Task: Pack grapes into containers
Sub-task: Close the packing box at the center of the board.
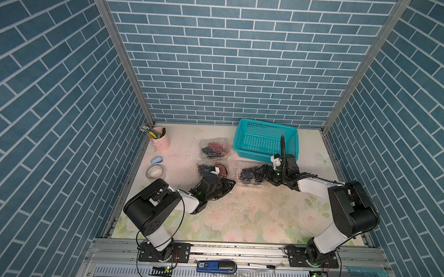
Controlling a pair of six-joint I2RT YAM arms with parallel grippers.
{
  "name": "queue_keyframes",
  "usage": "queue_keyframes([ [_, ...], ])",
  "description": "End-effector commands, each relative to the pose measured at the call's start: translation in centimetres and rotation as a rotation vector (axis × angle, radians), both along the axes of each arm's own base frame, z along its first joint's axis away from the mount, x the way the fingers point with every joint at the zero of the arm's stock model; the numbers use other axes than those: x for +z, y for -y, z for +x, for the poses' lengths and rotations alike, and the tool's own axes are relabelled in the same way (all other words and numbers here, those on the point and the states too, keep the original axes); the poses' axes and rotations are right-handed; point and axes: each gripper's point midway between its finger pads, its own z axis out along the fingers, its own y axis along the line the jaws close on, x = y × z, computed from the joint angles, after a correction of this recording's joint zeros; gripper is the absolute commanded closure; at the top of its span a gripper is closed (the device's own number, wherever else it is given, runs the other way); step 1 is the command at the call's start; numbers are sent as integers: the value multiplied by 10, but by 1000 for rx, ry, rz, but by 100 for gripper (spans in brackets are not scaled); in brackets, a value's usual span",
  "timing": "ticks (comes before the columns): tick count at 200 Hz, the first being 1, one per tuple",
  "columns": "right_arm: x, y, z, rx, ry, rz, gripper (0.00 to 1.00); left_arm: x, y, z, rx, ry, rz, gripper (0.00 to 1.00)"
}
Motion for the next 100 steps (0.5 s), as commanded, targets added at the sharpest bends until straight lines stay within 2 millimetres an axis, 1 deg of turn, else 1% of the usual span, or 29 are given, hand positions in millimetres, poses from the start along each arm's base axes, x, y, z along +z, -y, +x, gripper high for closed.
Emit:
queue_keyframes([
  [1, -2, 1, -7, -16, -36, 1, 18, -1, -5, 4, 35, 6, -13, 74],
  [51, -2, 1, -7, -16, -36, 1, 18, 1, -12, 8, 75, 15, 11, 75],
  [100, -3, -2, -8, -14, -39, 2, 18, -1, -8, 10, 65, 13, 7, 78],
])
